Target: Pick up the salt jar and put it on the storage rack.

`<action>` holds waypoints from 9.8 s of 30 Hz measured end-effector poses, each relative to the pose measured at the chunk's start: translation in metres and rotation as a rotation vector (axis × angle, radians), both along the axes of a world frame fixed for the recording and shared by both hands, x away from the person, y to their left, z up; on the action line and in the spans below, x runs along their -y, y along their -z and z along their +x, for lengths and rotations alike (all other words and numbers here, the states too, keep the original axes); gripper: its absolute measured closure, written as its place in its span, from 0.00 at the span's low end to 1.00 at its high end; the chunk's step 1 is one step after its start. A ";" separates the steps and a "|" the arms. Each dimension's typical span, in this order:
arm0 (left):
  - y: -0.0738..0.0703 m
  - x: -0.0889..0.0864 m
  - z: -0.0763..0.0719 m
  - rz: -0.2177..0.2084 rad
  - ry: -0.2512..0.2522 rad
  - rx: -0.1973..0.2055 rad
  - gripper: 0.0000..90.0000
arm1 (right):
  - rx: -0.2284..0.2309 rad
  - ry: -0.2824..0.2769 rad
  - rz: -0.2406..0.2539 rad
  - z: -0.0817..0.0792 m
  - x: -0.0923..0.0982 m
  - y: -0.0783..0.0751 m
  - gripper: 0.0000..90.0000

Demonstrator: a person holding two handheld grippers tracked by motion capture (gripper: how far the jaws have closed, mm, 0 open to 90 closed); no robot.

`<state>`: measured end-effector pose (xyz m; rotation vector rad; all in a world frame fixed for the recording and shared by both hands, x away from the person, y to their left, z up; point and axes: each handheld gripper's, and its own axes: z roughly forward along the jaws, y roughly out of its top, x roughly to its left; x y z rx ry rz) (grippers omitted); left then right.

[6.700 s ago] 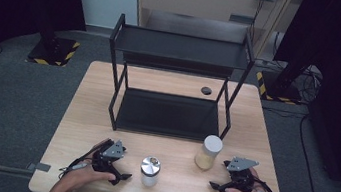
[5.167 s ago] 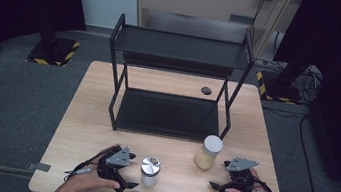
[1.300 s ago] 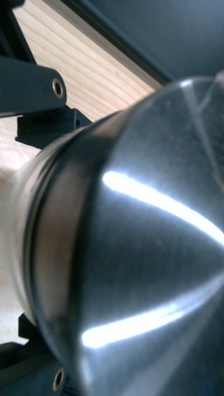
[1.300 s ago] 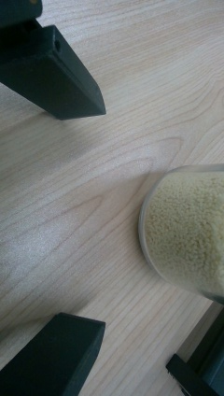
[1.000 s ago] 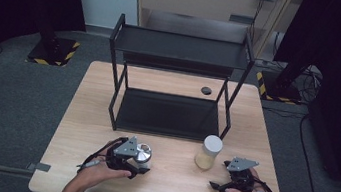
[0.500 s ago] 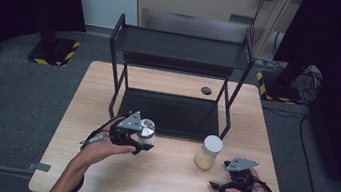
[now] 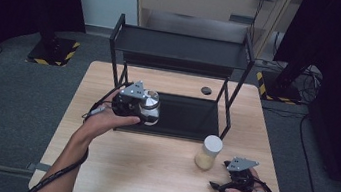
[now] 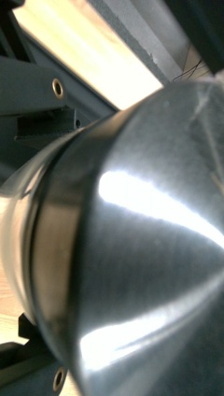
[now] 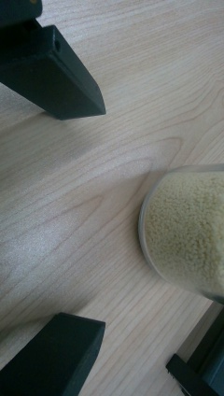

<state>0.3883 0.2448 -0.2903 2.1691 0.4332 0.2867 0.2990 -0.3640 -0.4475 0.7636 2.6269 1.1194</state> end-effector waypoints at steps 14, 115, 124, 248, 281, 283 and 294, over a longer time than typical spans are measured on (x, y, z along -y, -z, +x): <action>-0.078 0.006 0.015 0.049 0.002 0.025 0.34 | 0.002 0.000 0.001 0.000 0.000 0.000 0.02; -0.164 0.074 0.067 0.027 -0.534 -0.035 0.34 | -0.001 0.001 0.000 0.000 0.000 0.000 0.01; -0.160 0.070 0.068 -0.003 -0.541 -0.051 0.33 | -0.001 0.000 0.000 0.000 0.000 0.000 0.01; 0.108 0.068 -0.046 0.019 -0.102 -0.102 0.04 | 0.001 0.003 0.000 -0.001 0.000 0.000 0.02; 0.151 0.057 -0.102 0.032 -0.335 -0.131 0.04 | 0.001 0.003 0.000 -0.001 0.000 0.000 0.02; 0.151 0.057 -0.102 0.034 -0.340 -0.134 0.04 | 0.001 0.003 0.000 -0.001 0.000 0.000 0.02; 0.155 0.053 -0.097 0.050 -0.367 -0.158 0.04 | 0.001 0.003 0.000 -0.001 0.000 0.000 0.02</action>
